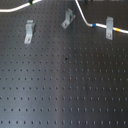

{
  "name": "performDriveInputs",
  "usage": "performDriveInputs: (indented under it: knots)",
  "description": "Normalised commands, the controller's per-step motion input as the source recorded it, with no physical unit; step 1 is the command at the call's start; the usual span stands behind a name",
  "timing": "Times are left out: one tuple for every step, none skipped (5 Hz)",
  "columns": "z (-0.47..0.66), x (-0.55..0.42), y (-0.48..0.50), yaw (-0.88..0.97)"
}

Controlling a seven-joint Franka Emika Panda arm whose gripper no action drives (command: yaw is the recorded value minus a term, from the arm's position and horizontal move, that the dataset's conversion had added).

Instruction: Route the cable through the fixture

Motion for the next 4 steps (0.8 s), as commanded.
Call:
performDriveInputs:
  knots:
    - [0.29,-0.039,-0.104,0.18]
    - [0.34,-0.115,-0.350,0.11]
    - [0.26,-0.251,-0.421,0.00]
    - [0.18,-0.228,-0.488,-0.20]
